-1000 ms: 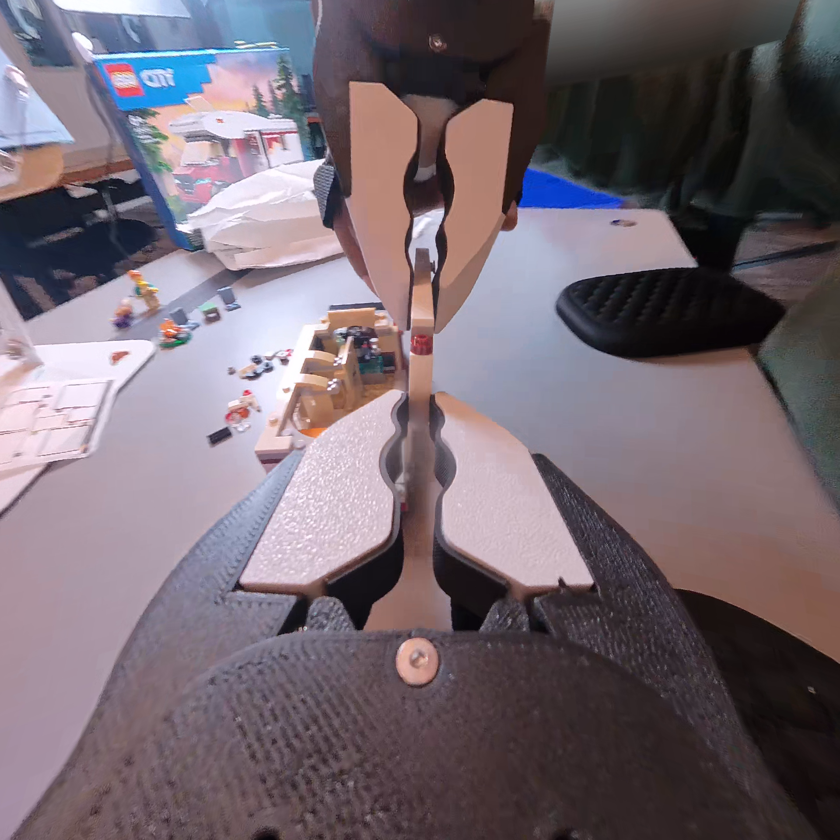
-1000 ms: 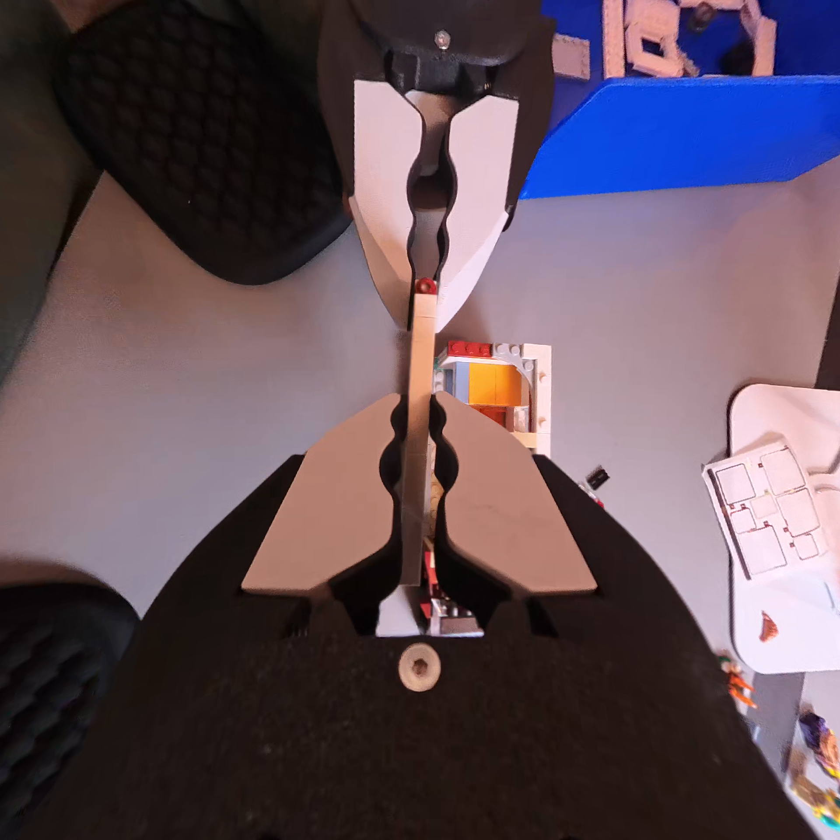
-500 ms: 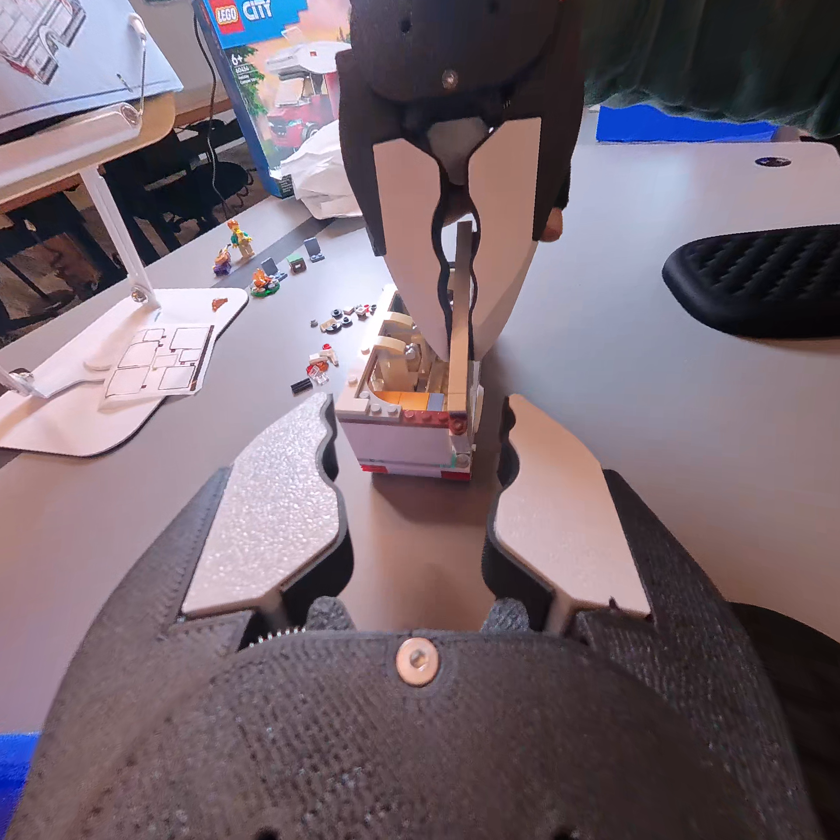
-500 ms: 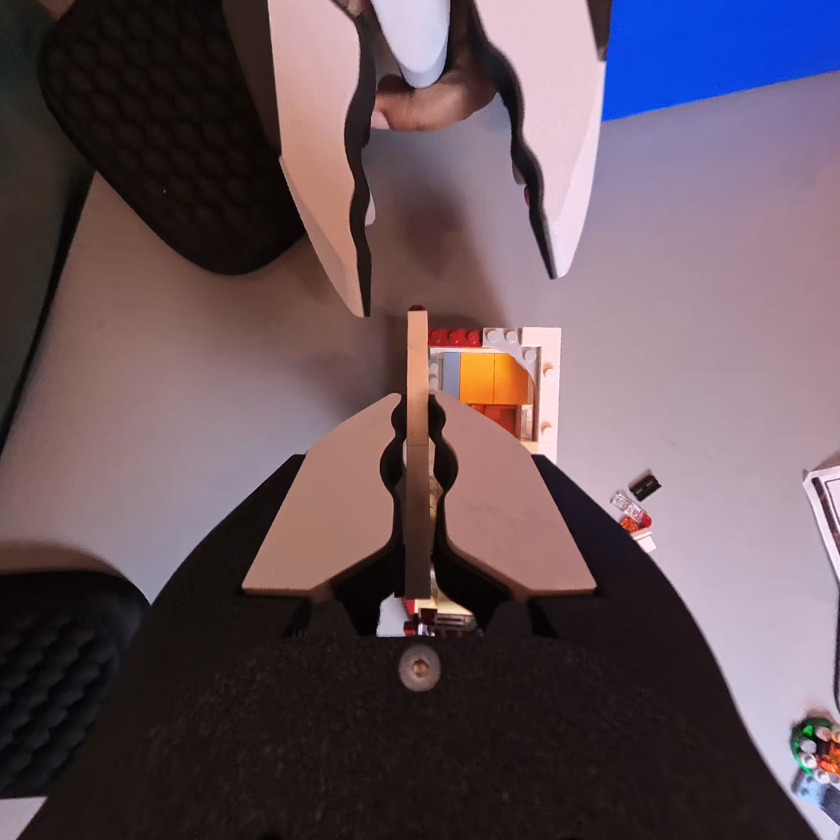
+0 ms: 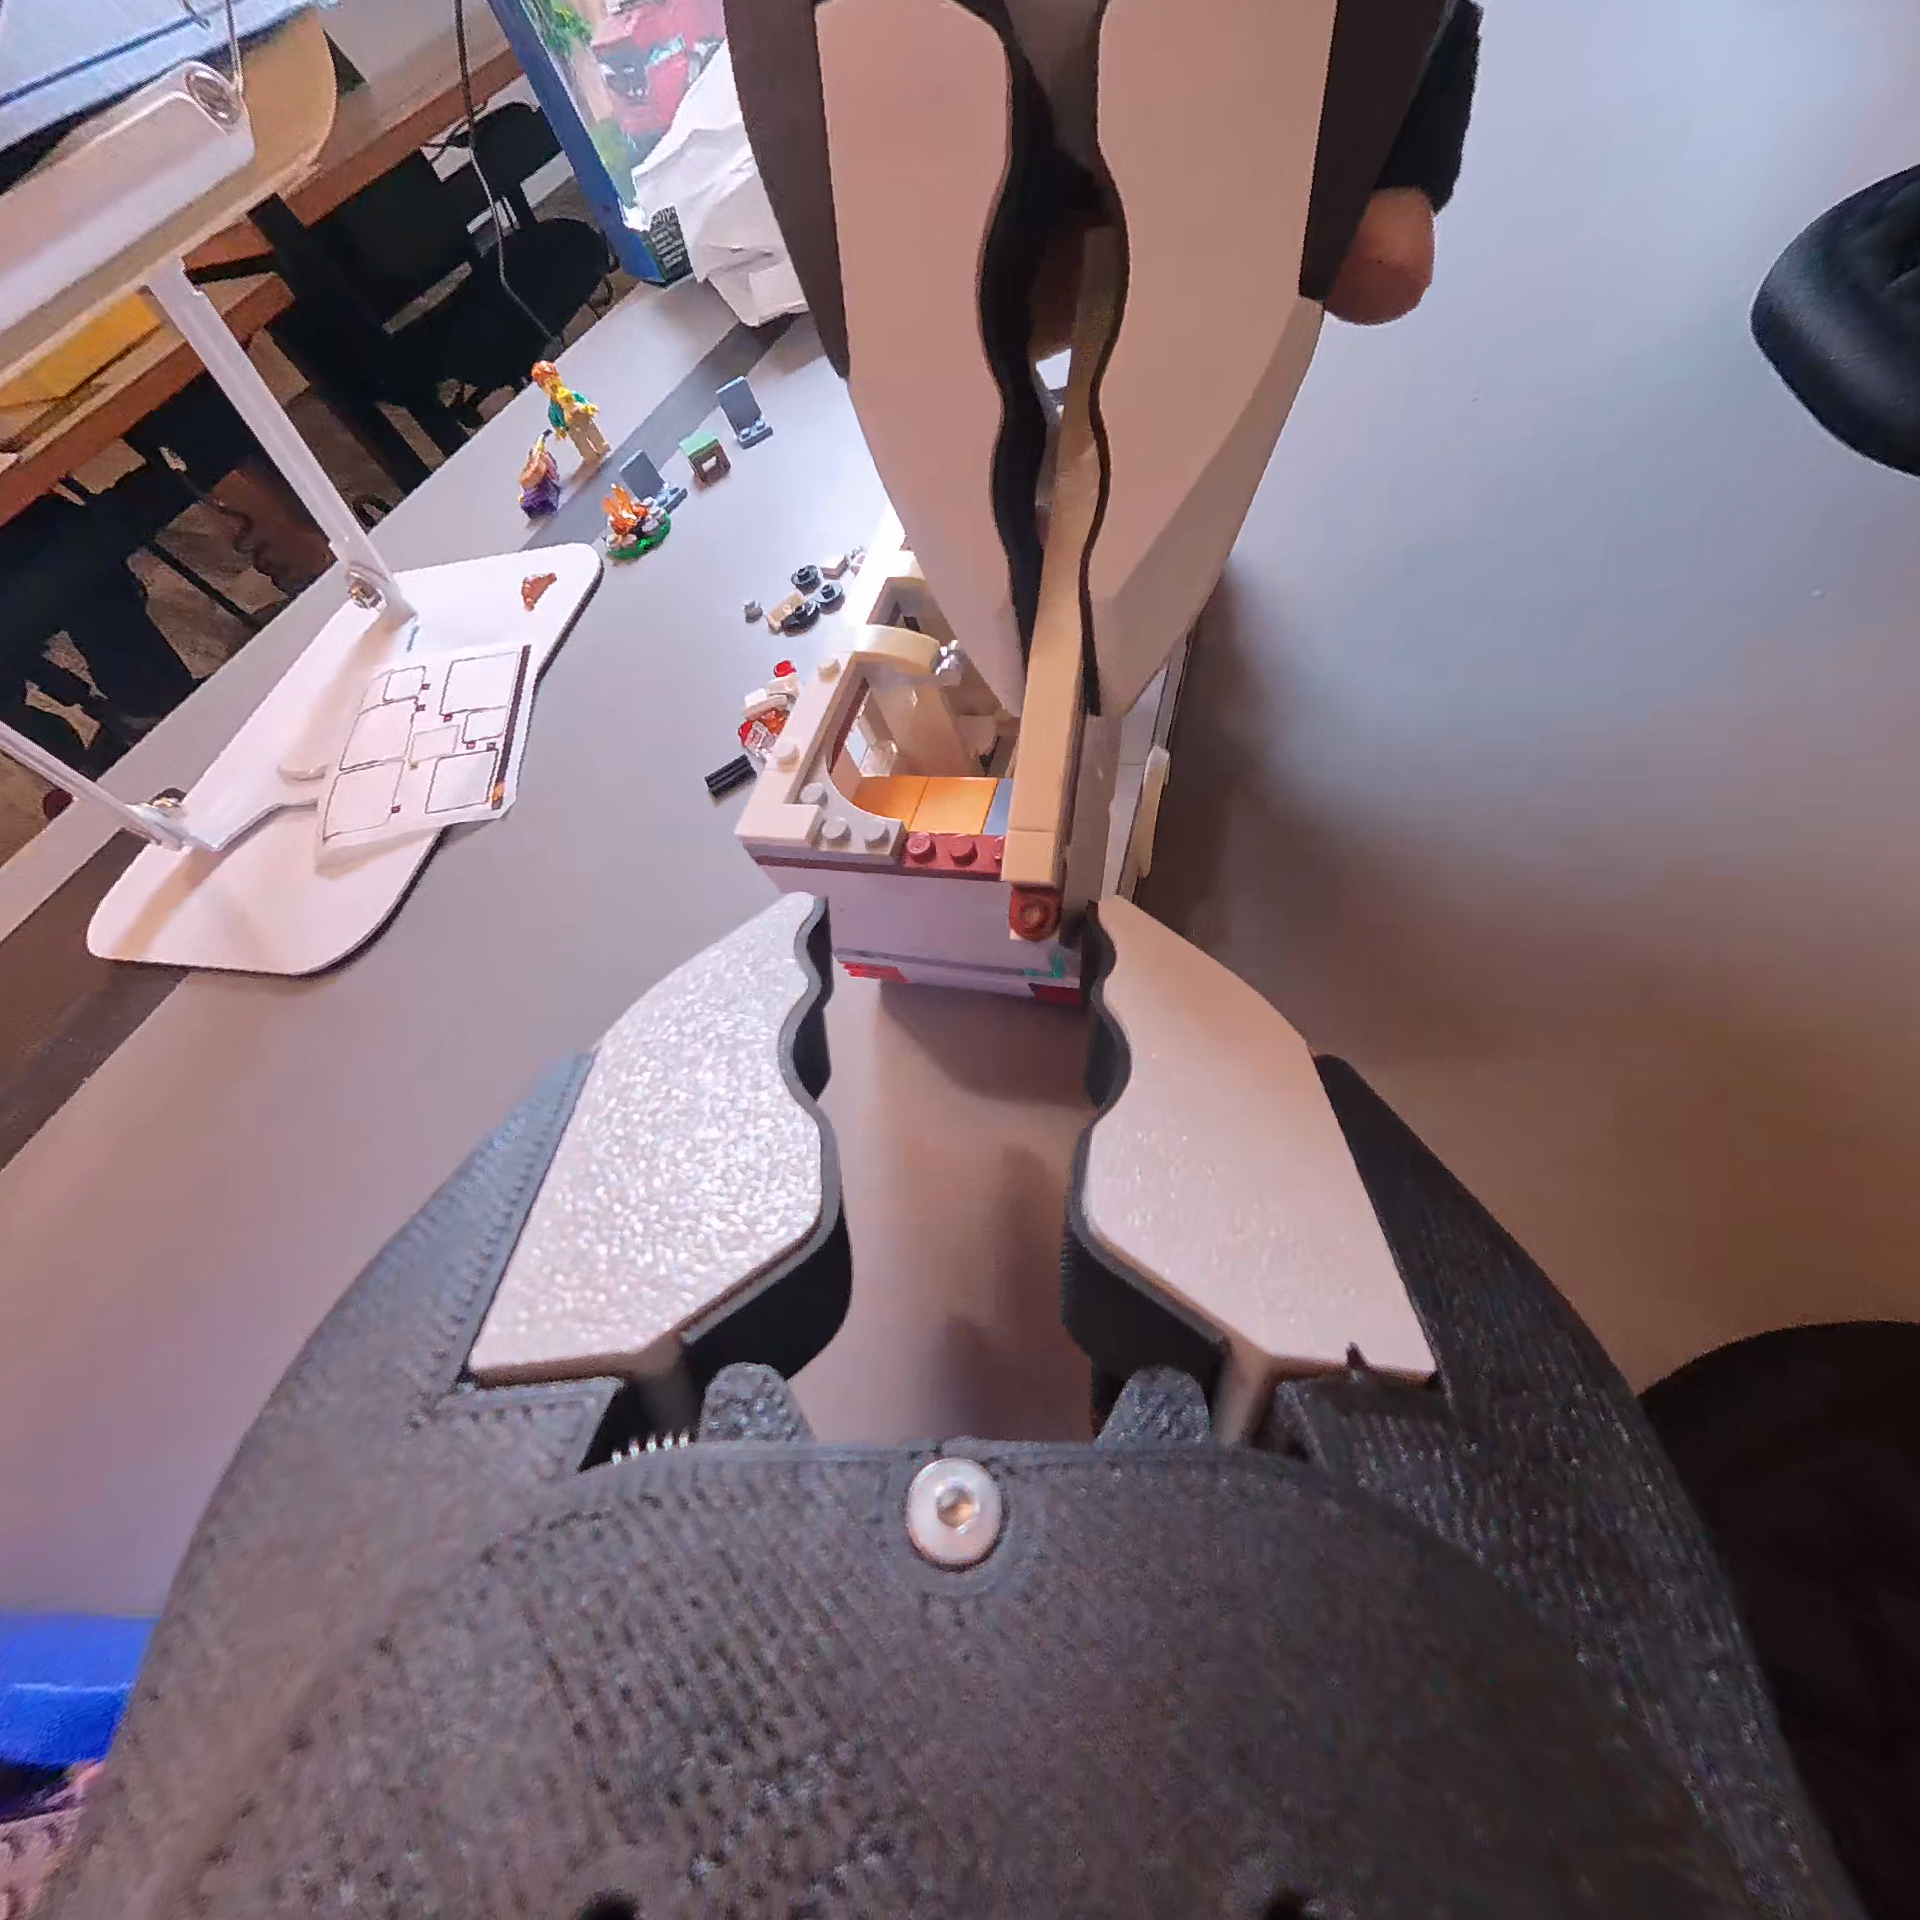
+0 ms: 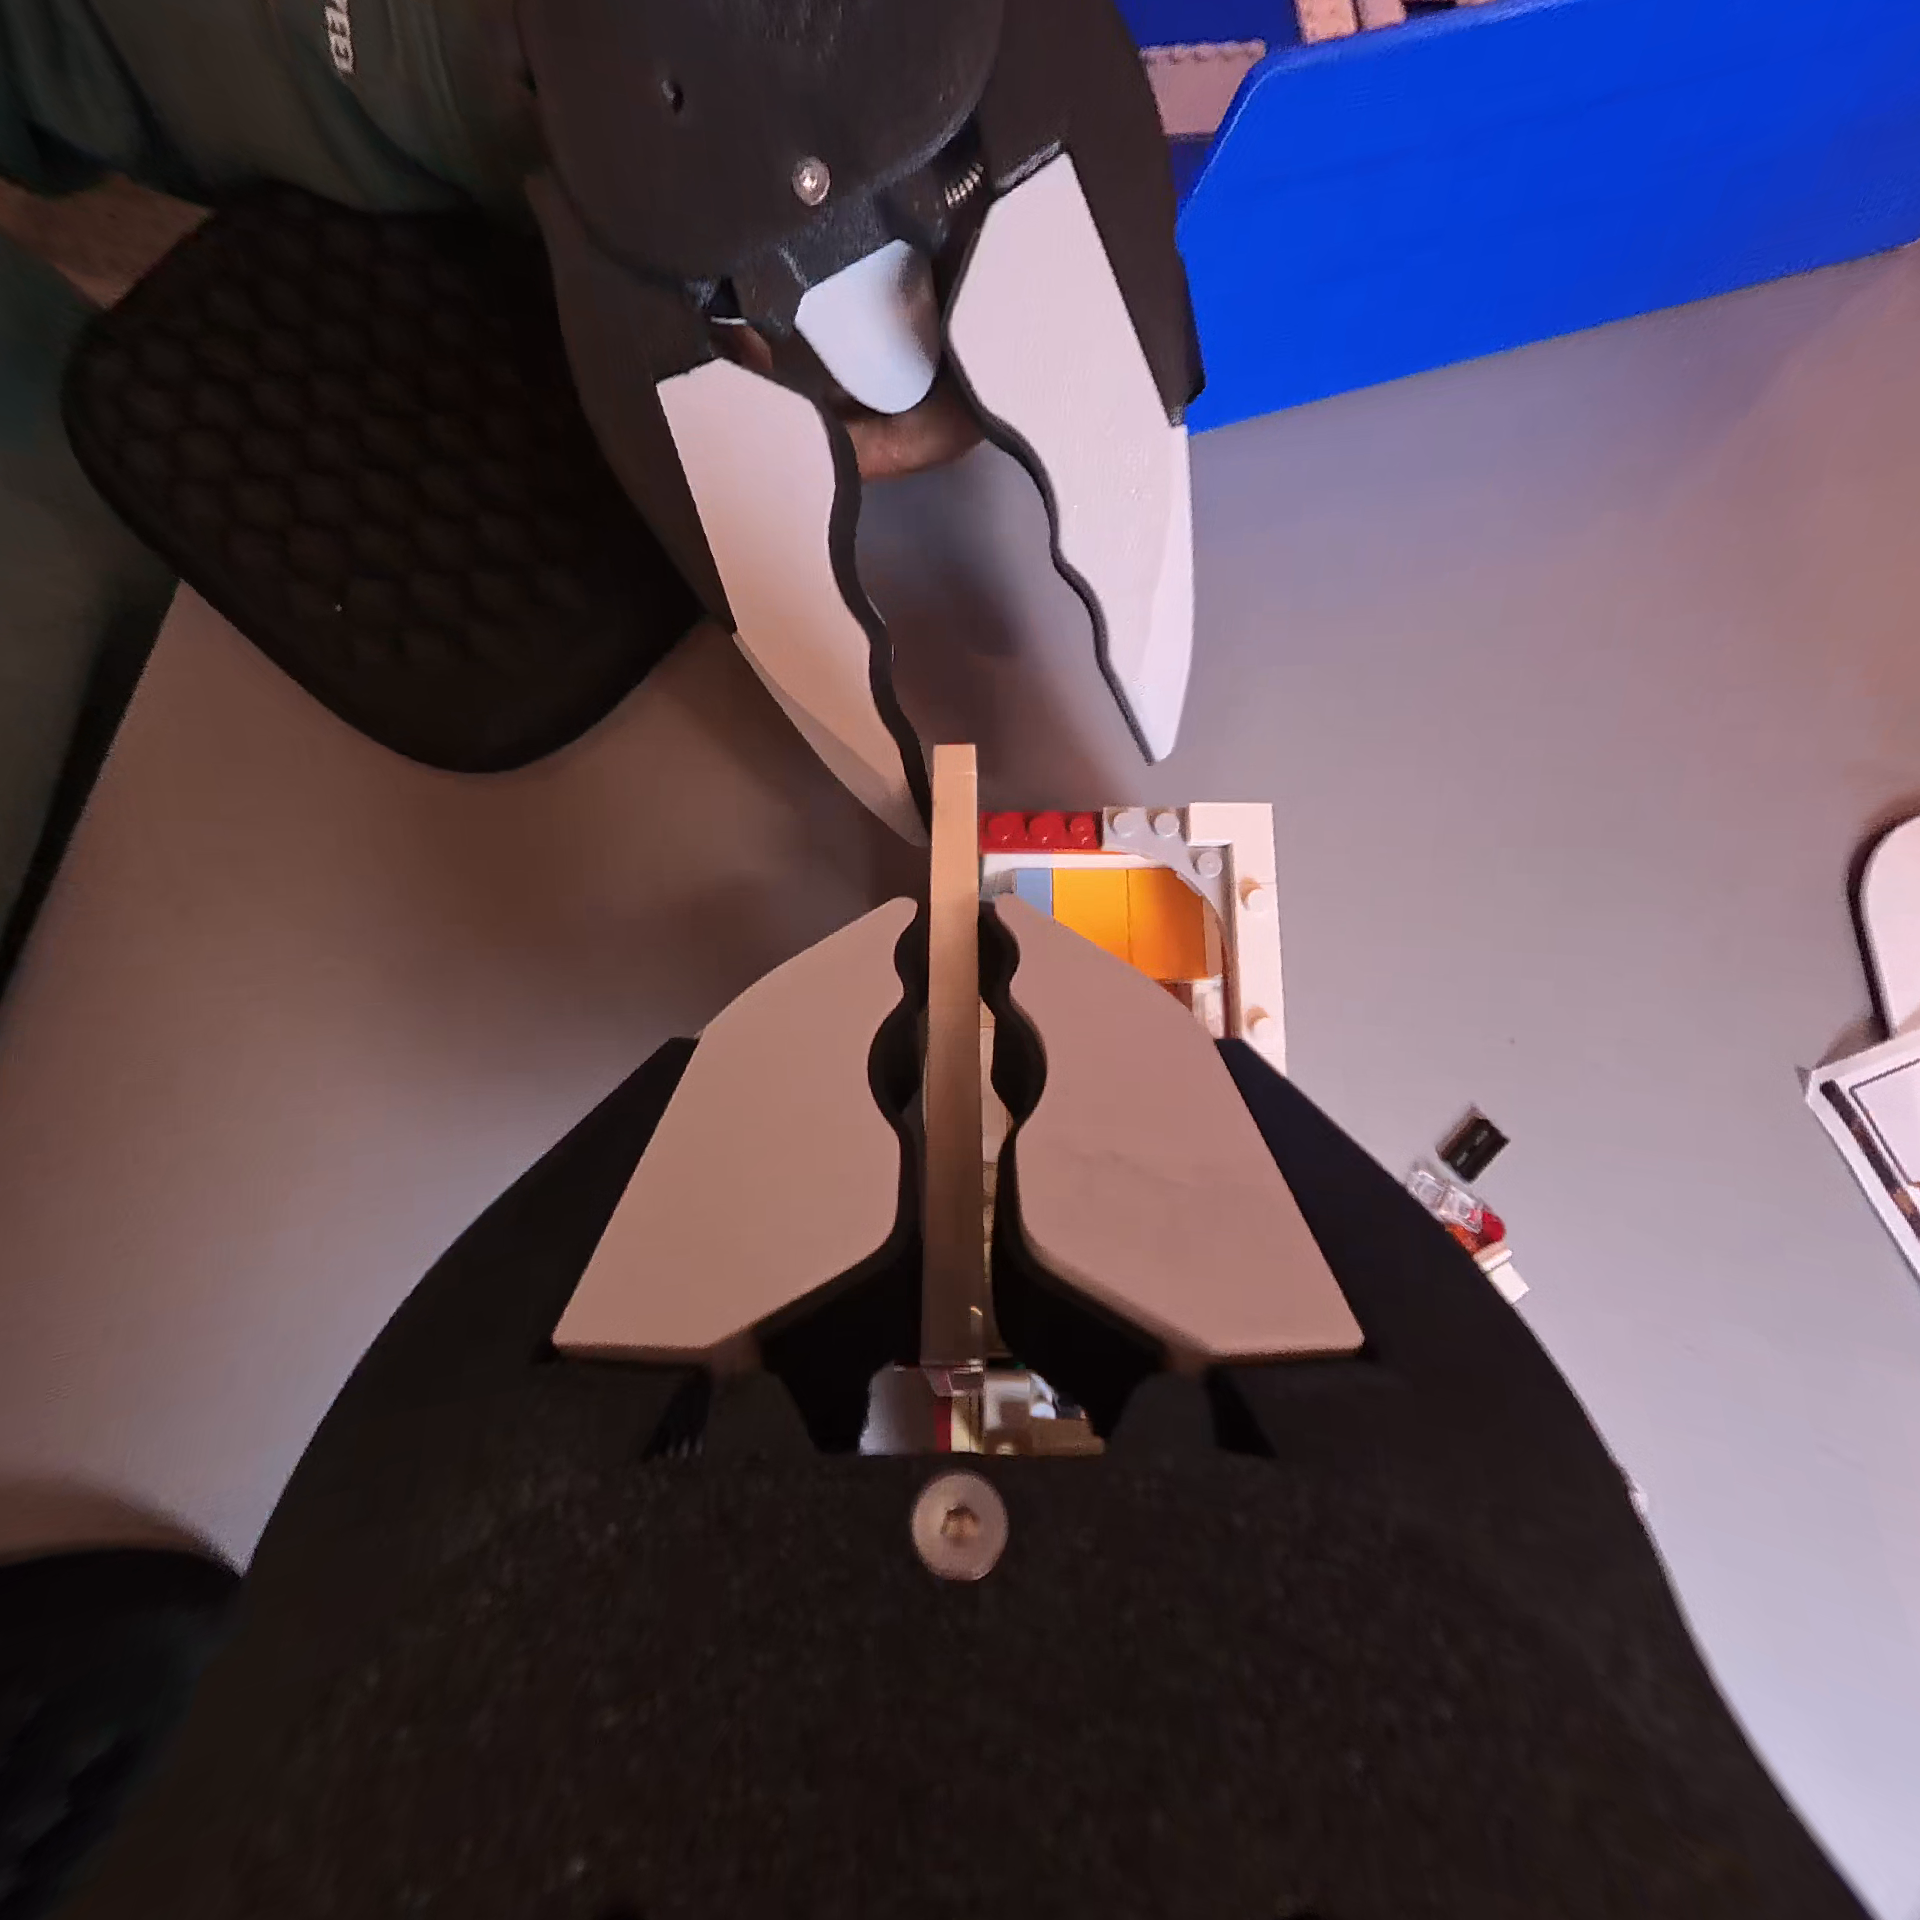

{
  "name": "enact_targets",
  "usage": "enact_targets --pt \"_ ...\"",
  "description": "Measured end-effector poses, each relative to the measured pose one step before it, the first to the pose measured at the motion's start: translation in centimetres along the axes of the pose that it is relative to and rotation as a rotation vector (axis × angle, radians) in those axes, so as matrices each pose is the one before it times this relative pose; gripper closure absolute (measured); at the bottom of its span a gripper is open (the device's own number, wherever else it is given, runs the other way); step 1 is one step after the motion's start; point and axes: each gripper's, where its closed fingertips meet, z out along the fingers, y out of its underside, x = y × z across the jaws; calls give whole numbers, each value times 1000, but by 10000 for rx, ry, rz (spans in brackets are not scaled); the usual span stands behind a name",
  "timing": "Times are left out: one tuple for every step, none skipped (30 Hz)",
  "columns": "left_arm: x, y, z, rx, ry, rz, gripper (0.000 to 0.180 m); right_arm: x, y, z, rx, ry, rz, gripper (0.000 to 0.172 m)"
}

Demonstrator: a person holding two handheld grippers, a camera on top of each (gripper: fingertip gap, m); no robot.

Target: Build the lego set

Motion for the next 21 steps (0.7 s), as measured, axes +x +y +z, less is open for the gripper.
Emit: enact_targets --pt "1 -166 -136 77 32 -6 137 65 -286 -105 221 -22 127 164" --pt "113 -163 -171 87 120 11 141 66 -199 -82 190 -59 169 164" --pt "151 -95 -146 47 130 43 148 152 -12 -29 85 10 122 164" --pt "90 -43 -95 17 48 79 156 232 157 41 -32 102 34 164" --pt "137 -17 -65 19 64 103 165 126 251 91 -104 91 -56 164" --pt "204 44 2 -20 111 51 167 -99 159 117 -60 -21 -64 164" --pt "224 128 41 -80 166 -29 167 -116 63 100 -39 -18 -14 164" --pt "155 112 28 -58 148 -63 168 -104 59 101 -59 -5 -44 164" --pt "20 76 5 -29 74 -80 169 -92 49 60 -72 1 -69 164" --pt "-25 15 -13 9 57 -114 171 -32 105 49 -131 12 -32 162" --pt "141 -84 -41 57 160 -129 172 90 274 23 -274 52 -17 161" --pt "79 -82 -41 39 108 -128 172 123 317 -45 -290 59 -103 159" --pt "-33 24 -24 -34 17 -81 172 78 139 -125 -165 39 -120 159" --pt "33 127 20 -86 51 -29 172 177 143 -149 -181 81 -72 159" --pt "65 100 16 -50 78 -54 172 90 213 -146 -256 13 -67 159" --pt "41 62 10 -18 84 -95 172 84 162 -160 -212 14 -85 159" --pt "146 31 -11 -3 180 -144 172 110 19 -191 -106 48 -91 159" --pt "145 13 -23 2 193 -192 172 -63 -18 -207 -75 -71 -65 160" --pt "-42 -39 -39 28 65 -178 172 -125 3 -169 -103 -109 -21 162" --pt "-166 -39 -54 51 -35 -122 172 55 36 -91 -131 25 -28 167" --pt "-239 -26 -21 51 -85 -98 172 116 116 23 -167 74 -55 172"
